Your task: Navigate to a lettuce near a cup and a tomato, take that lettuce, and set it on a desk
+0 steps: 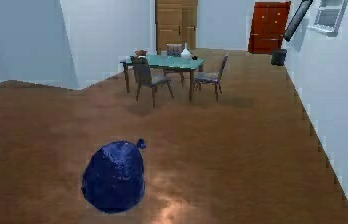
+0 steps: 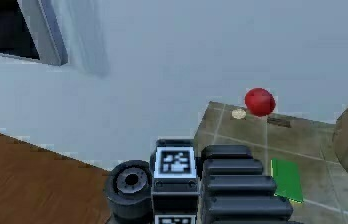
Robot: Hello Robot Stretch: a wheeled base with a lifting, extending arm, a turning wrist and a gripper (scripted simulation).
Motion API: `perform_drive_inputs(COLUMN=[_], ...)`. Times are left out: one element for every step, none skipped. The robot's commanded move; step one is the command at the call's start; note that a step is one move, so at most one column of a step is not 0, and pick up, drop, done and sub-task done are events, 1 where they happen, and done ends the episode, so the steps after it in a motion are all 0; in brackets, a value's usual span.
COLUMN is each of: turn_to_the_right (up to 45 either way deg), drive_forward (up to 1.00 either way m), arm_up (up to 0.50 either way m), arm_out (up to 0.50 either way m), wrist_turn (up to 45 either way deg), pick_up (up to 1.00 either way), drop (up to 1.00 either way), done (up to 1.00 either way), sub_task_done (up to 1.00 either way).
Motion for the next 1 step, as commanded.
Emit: perform_drive_inputs(turn_to_the_right=[-45.0], drive_forward=[0.0], arm_up=[0.0], arm_out=[0.0], wrist_turn=[0.0], pick_up=[0.0], drop=[0.0], done=[0.0], sub_task_done=[0.0])
